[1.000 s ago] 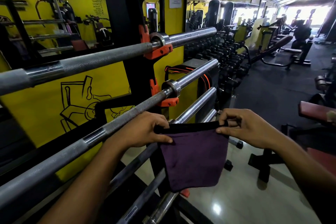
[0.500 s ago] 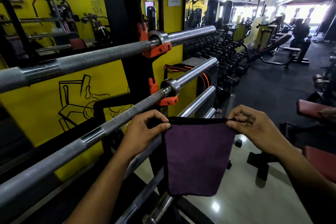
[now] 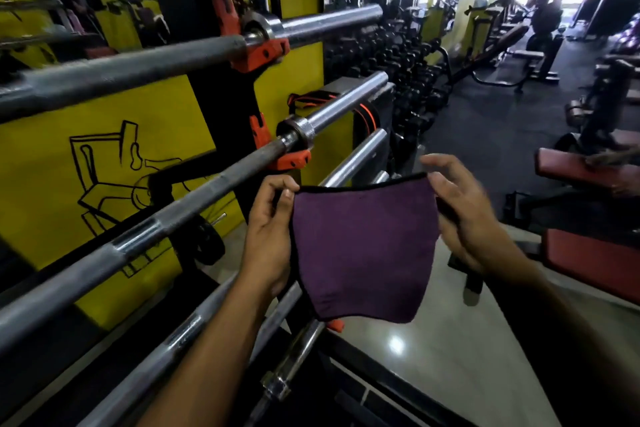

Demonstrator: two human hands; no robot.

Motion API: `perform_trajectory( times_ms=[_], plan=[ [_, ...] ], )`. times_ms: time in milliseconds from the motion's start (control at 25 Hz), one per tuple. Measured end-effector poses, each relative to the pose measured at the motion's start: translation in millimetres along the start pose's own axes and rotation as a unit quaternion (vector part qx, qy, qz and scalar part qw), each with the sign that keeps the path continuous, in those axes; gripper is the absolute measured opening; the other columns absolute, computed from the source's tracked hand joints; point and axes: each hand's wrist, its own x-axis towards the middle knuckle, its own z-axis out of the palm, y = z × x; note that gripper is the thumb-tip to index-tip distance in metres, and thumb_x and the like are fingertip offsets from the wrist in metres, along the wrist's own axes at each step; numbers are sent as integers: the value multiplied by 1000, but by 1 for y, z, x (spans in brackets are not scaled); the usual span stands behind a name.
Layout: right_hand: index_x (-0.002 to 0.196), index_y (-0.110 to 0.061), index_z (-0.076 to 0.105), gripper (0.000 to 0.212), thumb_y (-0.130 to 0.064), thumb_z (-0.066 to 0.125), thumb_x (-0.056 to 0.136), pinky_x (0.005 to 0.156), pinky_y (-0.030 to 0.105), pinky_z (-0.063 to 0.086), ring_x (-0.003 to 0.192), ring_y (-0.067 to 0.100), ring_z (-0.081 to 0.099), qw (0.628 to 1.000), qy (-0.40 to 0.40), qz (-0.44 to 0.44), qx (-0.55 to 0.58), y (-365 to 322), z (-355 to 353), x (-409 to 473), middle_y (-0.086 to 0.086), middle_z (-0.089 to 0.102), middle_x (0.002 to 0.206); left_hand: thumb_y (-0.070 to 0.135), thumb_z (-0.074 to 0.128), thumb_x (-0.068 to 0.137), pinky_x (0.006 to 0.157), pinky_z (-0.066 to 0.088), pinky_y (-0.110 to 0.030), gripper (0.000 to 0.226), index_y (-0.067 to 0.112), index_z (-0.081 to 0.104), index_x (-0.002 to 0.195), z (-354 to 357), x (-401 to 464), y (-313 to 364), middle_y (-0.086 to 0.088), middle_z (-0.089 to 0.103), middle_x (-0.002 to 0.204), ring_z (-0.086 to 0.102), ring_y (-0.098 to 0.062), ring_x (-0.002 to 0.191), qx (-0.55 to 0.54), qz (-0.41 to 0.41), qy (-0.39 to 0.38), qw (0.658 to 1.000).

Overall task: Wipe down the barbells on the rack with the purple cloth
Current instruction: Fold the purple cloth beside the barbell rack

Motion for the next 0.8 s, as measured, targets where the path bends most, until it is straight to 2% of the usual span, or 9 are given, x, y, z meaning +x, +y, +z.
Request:
perform_trajectory(
  times_ms=[80,120,200,320,440,520,640,720,800],
  plan=[
    [123,-12,67,77,-58,88,65,84,31,58,105,21,70,975,-39,195,98,46,-12,-33,9,70,120,20,48,106,55,45,-24,14,23,60,99,4,-2,-16,1,59,86,50,-10,67,-13,-68,8,998],
    [124,-11,68,88,-60,92,55,88,34,58,113,25,68,953,-58,278,107,72,-14,-56,10,69,126,21,53,104,57,49,-25,10,25,62,102,2,-4,-29,0,64,94,56,-11,71,-26,-117,21,993],
    [132,-8,62,93,-50,94,56,99,44,53,120,33,64,923,-72,361,113,116,-12,-96,17,66,131,26,63,97,62,55,-27,16,31,63,112,-5,-16,-60,-2,70,108,67,-13,81,-73,-221,35,972],
    [135,-1,57,76,-25,87,70,105,53,47,121,41,60,919,-25,361,159,137,-8,-124,26,62,131,34,68,89,74,59,-31,48,32,51,134,-27,-52,-114,-4,70,121,69,-16,99,-138,-333,-23,932],
    [118,-5,65,53,-19,80,69,81,31,57,102,24,71,937,13,345,55,137,-13,-128,10,75,109,51,78,79,86,54,-41,81,37,38,147,-40,-96,-160,-3,62,136,64,-23,110,-105,-448,-154,874],
    [105,-11,66,33,-10,78,75,70,24,56,89,15,72,935,31,353,-21,142,-21,-131,2,76,92,34,77,82,90,54,-45,75,41,38,146,-43,-117,-180,-8,63,135,64,-25,107,-112,-482,-198,846],
    [108,-10,69,35,3,78,77,78,41,58,94,25,73,923,42,383,-18,142,-37,-127,15,74,106,-3,75,79,96,53,-48,93,44,34,148,-43,-114,-188,-18,57,140,61,-31,120,-100,-471,-218,849],
    [123,-8,64,49,9,75,78,85,43,59,103,28,72,929,14,367,-55,137,-47,-114,15,72,115,-10,75,77,94,55,-48,99,43,32,149,-41,-93,-178,-8,61,138,62,-28,122,-33,-440,-216,871],
    [127,-9,63,49,11,69,83,85,43,60,104,29,70,945,11,309,-104,124,-50,-95,10,73,111,-7,80,73,97,54,-49,101,41,33,149,-38,-69,-157,-7,59,141,63,-24,121,46,-362,-197,910]
  ],
)
